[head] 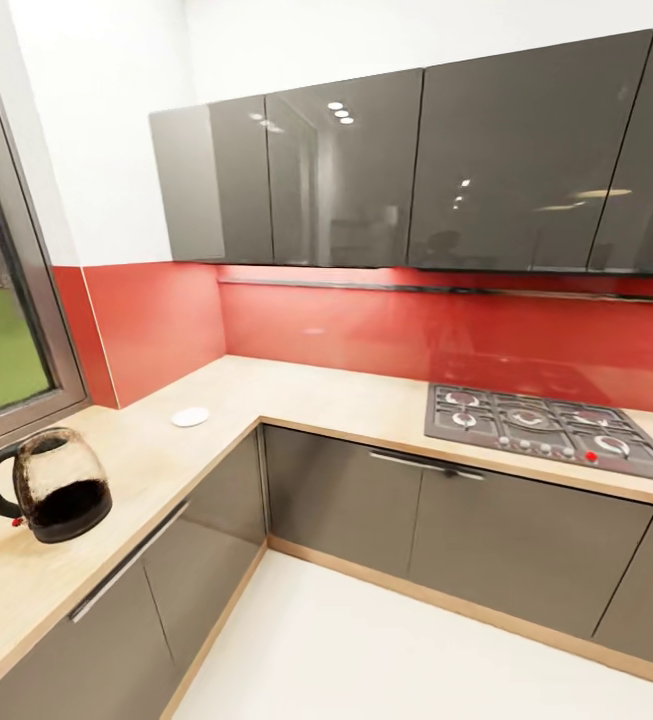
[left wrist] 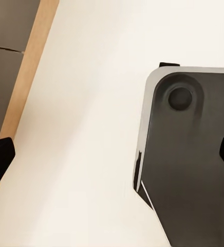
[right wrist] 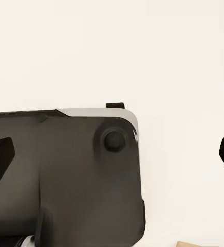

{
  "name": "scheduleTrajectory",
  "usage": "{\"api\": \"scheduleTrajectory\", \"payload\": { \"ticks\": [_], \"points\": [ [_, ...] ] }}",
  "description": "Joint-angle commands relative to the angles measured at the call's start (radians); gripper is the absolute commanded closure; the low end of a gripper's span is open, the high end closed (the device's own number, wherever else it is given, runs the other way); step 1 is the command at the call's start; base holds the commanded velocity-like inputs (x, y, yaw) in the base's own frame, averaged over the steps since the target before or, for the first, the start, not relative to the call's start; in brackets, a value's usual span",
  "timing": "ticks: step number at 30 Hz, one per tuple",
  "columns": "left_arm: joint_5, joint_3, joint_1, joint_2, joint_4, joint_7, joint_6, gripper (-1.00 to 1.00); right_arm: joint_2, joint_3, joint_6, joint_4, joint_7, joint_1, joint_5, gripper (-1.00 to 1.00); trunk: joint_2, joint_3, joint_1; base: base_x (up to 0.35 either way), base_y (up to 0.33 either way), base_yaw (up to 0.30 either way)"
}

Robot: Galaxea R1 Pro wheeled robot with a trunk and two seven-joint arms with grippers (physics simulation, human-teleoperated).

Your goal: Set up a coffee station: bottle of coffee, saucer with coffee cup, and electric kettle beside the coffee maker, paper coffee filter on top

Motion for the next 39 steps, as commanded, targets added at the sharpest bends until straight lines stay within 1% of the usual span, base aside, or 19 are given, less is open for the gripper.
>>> {"api": "scheduleTrajectory", "payload": {
  "ticks": [1,6,9,26,39],
  "points": [
    [-0.002,0.008,0.000,0.000,0.001,0.001,-0.004,-1.00,0.000,0.005,-0.002,-0.001,-0.004,0.001,-0.008,-1.00,0.000,0.000,0.001,0.291,-0.165,0.000],
    [-0.002,0.008,0.000,0.000,0.000,0.001,-0.004,-1.00,0.000,0.006,-0.002,-0.001,-0.004,0.001,-0.008,-1.00,0.000,0.000,0.001,0.289,-0.167,0.006],
    [-0.002,0.008,0.000,0.000,0.000,0.001,-0.005,-1.00,0.000,0.007,-0.002,-0.001,-0.004,0.001,-0.008,-1.00,0.000,0.000,0.001,0.284,-0.173,0.157],
    [0.008,0.009,0.000,0.000,0.000,0.001,-0.011,-1.00,0.001,0.008,-0.002,-0.001,-0.004,0.001,-0.006,-1.00,0.000,0.000,0.001,0.274,-0.178,0.270],
    [0.008,0.009,0.000,0.000,-0.001,0.001,-0.015,-1.00,0.002,0.010,-0.002,-0.001,-0.004,0.001,-0.006,-1.00,0.000,0.000,0.001,0.033,-0.265,0.278]
  ]
}}
